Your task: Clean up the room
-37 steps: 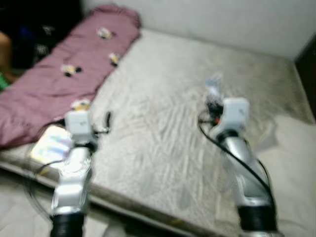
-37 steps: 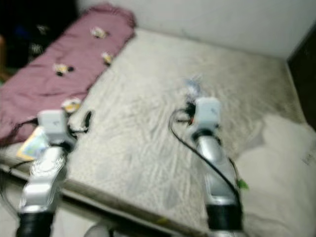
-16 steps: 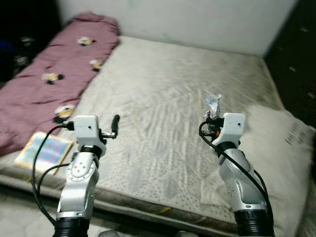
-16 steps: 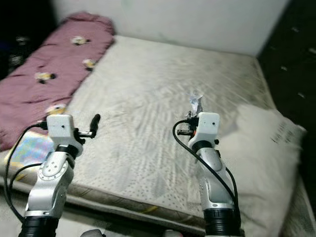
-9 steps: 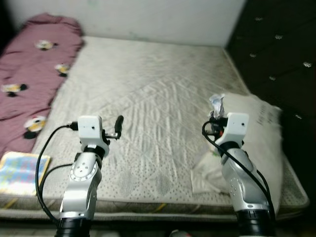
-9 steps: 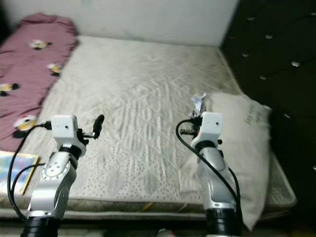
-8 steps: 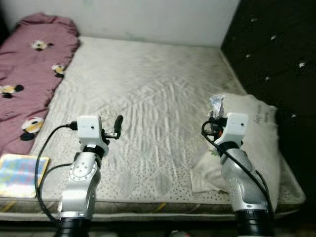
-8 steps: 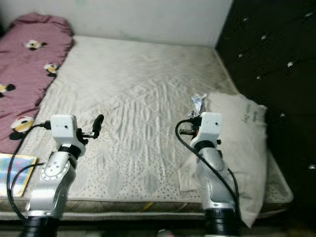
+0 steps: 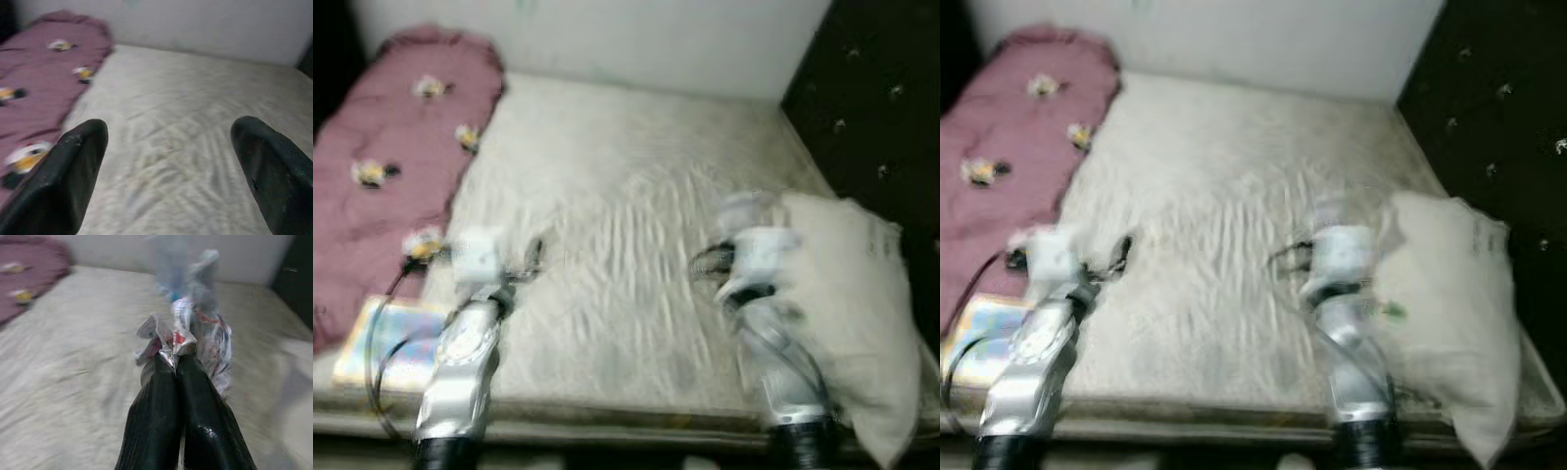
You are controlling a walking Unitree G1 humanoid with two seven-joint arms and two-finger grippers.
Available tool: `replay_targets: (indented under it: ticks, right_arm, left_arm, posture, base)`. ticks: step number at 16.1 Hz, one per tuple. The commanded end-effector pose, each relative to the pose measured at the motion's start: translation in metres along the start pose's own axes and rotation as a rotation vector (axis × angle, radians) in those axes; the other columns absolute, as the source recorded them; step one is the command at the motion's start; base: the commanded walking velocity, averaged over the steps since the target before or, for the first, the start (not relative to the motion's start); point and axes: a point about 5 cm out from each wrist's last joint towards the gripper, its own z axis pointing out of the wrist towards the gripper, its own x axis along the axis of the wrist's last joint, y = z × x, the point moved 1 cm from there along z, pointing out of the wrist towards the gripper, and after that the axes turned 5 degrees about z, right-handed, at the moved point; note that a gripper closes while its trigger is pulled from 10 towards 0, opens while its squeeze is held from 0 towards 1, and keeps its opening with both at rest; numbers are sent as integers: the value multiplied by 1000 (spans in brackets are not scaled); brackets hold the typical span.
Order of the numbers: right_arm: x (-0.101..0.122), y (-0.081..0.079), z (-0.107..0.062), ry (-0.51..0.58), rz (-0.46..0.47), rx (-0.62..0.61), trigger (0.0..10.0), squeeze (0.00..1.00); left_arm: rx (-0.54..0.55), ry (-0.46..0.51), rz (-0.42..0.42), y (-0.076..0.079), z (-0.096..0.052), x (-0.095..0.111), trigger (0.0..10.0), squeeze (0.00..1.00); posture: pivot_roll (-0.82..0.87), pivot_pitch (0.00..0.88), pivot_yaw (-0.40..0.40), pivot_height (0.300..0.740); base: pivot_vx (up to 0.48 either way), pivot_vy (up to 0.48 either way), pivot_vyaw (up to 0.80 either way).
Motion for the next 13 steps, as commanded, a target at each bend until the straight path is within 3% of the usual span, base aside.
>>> replay_targets:
  ticks: [1,3,5,6,7,8,10,13]
  right_arm:
    - [10,14,1,35,-31,-32,10000,0]
    - [9,15,-1,9,84,-20,10000,0]
    - [6,19,0,-3,-10,-82,10000,0]
    - [6,10,0,30,-6,-14,10000,0]
    - [5,10,-1,22,14,-42,10000,0]
    - [5,11,0,19,-22,-40,10000,0]
    - [4,11,-1,-6,9,-28,10000,0]
    - [5,9,-2,-1,51,8,10000,0]
  left_arm:
    - [-37,18,-8,11,3,5,10000,0]
    - [-44,26,-14,12,3,6,10000,0]
    - [-23,23,9,10,2,6,10000,0]
    - [-28,29,-4,10,3,6,10000,0]
    - [-25,29,6,11,3,6,10000,0]
    - [-19,26,19,10,3,7,10000,0]
    - [-34,16,-35,11,4,6,10000,0]
    - [-51,15,-42,11,4,5,10000,0]
  posture:
    - [-14,0,-55,740]
    - [-14,0,-55,740]
    - [-10,0,-55,740]
    - [-11,0,-55,740]
    - [-9,0,-56,740]
    - [-9,0,-56,740]
    - [-8,0,-57,740]
    - [-12,0,-55,740]
  base:
    - [0,480,0]
    - [0,452,0]
    - [0,240,0]
    - [0,0,0]
    - [0,0,0]
    - [0,0,0]
    - [0,0,0]
    - [0,143,0]
